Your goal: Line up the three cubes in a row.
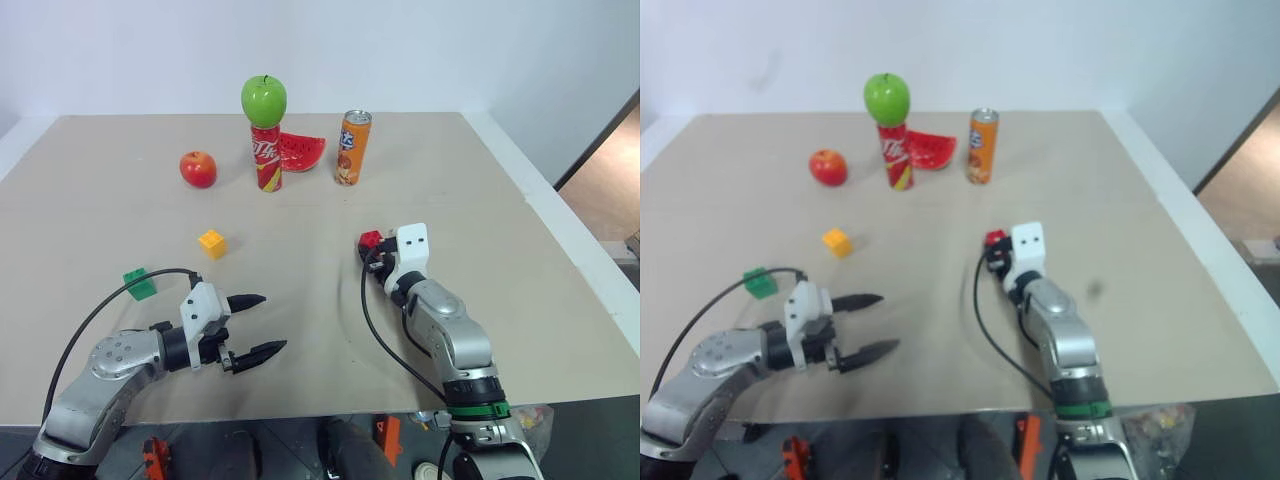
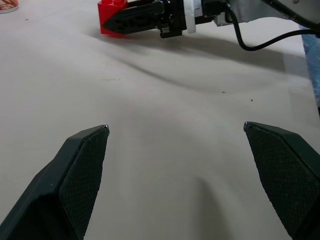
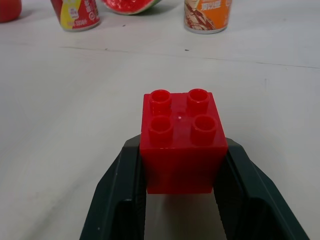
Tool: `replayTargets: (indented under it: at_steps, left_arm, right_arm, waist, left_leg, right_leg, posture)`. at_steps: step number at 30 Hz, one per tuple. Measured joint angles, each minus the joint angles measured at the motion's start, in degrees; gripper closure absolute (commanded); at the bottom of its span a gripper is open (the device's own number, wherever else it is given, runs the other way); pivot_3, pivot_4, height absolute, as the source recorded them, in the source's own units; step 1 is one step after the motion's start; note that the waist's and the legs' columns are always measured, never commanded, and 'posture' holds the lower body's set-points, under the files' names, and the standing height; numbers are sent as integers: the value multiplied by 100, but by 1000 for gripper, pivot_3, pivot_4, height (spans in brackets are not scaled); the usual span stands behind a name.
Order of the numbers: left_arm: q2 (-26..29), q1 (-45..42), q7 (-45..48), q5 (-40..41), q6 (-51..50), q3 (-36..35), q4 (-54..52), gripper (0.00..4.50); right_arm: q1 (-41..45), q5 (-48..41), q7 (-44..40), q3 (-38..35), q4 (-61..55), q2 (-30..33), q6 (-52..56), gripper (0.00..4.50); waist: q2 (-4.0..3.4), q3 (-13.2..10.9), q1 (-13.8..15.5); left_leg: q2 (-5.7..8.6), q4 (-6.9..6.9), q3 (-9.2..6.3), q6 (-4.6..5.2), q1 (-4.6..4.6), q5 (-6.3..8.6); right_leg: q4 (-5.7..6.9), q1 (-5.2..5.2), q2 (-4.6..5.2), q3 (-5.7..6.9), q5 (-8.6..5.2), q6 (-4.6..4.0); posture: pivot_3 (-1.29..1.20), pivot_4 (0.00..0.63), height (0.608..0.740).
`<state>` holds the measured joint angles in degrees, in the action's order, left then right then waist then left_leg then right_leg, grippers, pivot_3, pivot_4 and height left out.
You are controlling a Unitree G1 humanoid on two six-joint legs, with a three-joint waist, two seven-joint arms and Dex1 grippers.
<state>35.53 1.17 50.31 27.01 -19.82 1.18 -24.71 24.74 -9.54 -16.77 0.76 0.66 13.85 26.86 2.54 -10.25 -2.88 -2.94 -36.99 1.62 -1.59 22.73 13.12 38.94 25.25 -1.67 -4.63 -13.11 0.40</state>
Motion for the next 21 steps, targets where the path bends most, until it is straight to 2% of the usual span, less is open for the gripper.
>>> replayTargets:
  at_steps: [4, 7, 11, 15, 21]
  left_arm:
    - [2, 169, -48, 19, -13, -99, -65, 0]
    - [117, 482, -37, 59, -12, -275, -124, 0]
    - [155, 695, -27, 78, -8, -469, -150, 0]
    - [157, 881, -115, 104, -20, -651, -267, 0]
    - [149, 1120, -282, 108, -45, -731, -556, 0]
  right_arm:
    - [618, -105, -1392, 370, 99, 736, -211, 3240]
    - [1335, -346, -3560, 1051, 360, 1421, -685, 3240]
    - [1741, -418, -5350, 1652, 1195, 1520, -1336, 3240]
    - [2173, -248, -6247, 1901, 2507, 1297, -2085, 3240]
    - [2441, -87, -6455, 1903, 3333, 942, -2505, 3240]
  waist:
    - [-1, -1, -39]
    - [0, 0, -57]
    - [1, 0, -52]
    - [0, 0, -52]
    - [0, 0, -59]
  left_leg:
    - [-3, 2, 5, 1, -4, 0]
    - [-7, 24, -5, 4, -25, -1]
    - [-15, 35, -12, 5, -27, 0]
    - [-14, 35, -8, 4, -24, 0]
    - [-14, 35, -9, 4, -23, 0]
  right_leg:
    - [0, 1, -5, -5, 1, 2]
    - [0, -12, -10, 9, -10, -16]
    - [1, -10, -16, 23, -19, -32]
    - [1, -8, -11, 20, -19, -33]
    - [1, -8, -7, 21, -19, -33]
  posture:
    - [0, 150, 740]
    - [0, 150, 740]
    - [0, 150, 740]
    - [0, 150, 740]
    - [0, 150, 740]
